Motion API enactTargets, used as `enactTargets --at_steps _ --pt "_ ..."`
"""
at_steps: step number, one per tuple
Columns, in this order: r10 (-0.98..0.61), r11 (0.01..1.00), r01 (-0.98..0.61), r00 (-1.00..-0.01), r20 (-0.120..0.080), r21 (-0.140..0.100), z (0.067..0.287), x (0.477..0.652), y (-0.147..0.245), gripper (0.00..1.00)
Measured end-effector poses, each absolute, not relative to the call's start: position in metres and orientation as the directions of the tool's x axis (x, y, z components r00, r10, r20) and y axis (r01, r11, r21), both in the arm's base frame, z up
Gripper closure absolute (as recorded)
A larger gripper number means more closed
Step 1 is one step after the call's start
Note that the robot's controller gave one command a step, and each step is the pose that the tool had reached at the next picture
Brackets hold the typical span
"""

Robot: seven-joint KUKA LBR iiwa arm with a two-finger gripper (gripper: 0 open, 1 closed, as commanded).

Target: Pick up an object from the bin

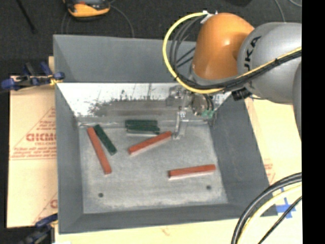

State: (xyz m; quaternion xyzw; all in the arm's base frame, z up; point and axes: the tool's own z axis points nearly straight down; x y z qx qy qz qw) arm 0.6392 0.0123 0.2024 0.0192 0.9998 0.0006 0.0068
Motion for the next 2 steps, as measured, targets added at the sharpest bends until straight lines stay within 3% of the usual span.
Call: enactTargets --at_steps 2 --pt "-0.188 0.982 -0.188 -0.982 -0.005 -0.001 0.113 0.651 0.014 0.00"
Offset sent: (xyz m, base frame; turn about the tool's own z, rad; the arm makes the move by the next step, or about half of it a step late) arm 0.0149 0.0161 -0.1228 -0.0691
